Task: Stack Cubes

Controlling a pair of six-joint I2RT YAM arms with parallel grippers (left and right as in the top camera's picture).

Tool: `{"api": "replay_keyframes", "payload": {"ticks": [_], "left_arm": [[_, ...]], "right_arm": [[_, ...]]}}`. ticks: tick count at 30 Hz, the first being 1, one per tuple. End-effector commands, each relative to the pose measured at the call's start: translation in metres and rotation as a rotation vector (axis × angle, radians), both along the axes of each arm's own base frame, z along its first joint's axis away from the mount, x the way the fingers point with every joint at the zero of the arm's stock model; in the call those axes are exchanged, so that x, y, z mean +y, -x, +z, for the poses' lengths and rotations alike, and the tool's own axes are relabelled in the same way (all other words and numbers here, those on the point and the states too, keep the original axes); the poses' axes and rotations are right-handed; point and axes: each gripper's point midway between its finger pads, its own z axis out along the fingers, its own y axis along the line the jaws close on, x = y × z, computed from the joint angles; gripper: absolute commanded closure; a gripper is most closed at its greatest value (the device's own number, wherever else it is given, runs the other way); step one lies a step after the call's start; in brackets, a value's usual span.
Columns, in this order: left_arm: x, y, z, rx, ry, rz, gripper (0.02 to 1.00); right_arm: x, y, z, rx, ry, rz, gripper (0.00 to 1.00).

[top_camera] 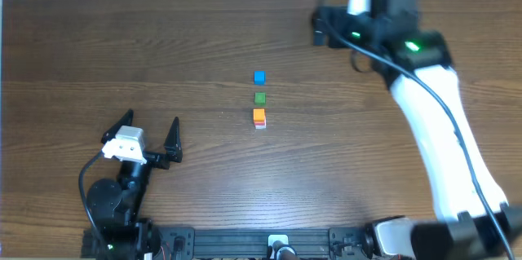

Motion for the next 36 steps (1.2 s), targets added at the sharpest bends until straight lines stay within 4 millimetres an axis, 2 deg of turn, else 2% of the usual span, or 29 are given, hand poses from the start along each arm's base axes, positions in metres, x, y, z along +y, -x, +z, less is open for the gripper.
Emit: {"api": "replay_keyframes", "payload": {"ticks": [1, 5, 8, 12, 15, 24, 36], "left_arm": [[0.001, 0.0, -0.001, -0.003, -0.014, 0.0, 0.02], [0.001, 0.0, -0.001, -0.003, -0.014, 0.0, 0.02], [0.001, 0.0, -0.001, -0.003, -0.014, 0.0, 0.02], [0.0, 0.0, -0.001, -0.003, -0.014, -0.001, 0.02], [0.0, 0.0, -0.001, -0.003, -0.014, -0.001, 0.02], [0.001, 0.0, -0.001, -0.003, -0.014, 0.0, 0.02], [0.001, 0.0, -0.001, -0.003, -0.014, 0.0, 0.023]], "right_arm": [[0.034, -0.011, -0.025, 0.096, 0.024, -0.046, 0.007], [0.072, -0.007, -0.069, 0.228, 0.046, -0.024, 0.007], [0.092, -0.001, -0.094, 0.306, 0.06, -0.019, 0.007], [0.117, 0.008, -0.122, 0.387, 0.081, -0.013, 0.007], [0.127, 0.017, -0.14, 0.437, 0.097, -0.016, 0.009], [0.131, 0.047, -0.186, 0.591, 0.187, -0.024, 0.009], [0.132, 0.052, -0.225, 0.666, 0.217, -0.042, 0.007]]}}
